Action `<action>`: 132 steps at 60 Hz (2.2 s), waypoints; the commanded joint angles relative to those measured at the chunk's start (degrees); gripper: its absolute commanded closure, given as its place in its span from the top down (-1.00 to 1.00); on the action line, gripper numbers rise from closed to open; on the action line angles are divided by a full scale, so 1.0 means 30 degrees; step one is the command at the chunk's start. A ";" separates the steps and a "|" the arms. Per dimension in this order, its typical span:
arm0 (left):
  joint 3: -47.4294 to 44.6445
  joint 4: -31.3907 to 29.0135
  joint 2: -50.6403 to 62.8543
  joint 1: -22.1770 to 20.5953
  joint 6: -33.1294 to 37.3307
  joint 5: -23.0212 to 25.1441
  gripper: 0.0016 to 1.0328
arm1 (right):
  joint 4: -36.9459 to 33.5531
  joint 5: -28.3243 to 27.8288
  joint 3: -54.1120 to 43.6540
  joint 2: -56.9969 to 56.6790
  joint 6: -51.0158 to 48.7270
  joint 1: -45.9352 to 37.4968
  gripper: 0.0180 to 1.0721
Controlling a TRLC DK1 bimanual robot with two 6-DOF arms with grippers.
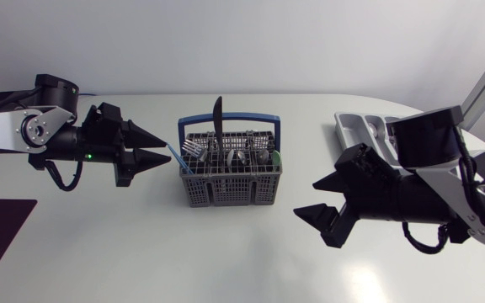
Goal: Unload the cutlery basket into the drawer organizer.
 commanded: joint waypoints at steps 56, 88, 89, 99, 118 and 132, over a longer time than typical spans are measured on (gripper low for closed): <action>0.0977 0.0150 0.1985 -0.0010 0.1210 0.1595 -0.44 | 0.0709 0.0184 0.0665 0.2440 0.0482 0.0331 0.74; 0.1329 -0.0085 0.1956 -0.0567 0.0917 0.1653 -0.59 | 0.0855 0.0184 0.0577 0.2469 0.0453 0.0302 0.74; 0.1329 -0.0085 0.1956 -0.0567 0.0917 0.1653 -0.59 | 0.0885 0.0184 0.0577 0.2469 0.0453 0.0302 0.74; 0.1534 -0.0055 0.2161 -0.0684 0.0770 0.1653 -0.61 | 0.0885 0.0184 0.0577 0.2469 0.0453 0.0302 0.74; 0.2998 -0.2516 0.3391 -0.0977 0.0565 0.1653 -0.71 | 0.0885 0.0184 0.0518 0.2469 0.0482 0.0302 0.74; 0.3760 -0.3864 0.3860 -0.0977 0.0682 0.1624 -0.81 | 0.0972 0.0184 0.0489 0.2557 0.0482 0.0331 0.74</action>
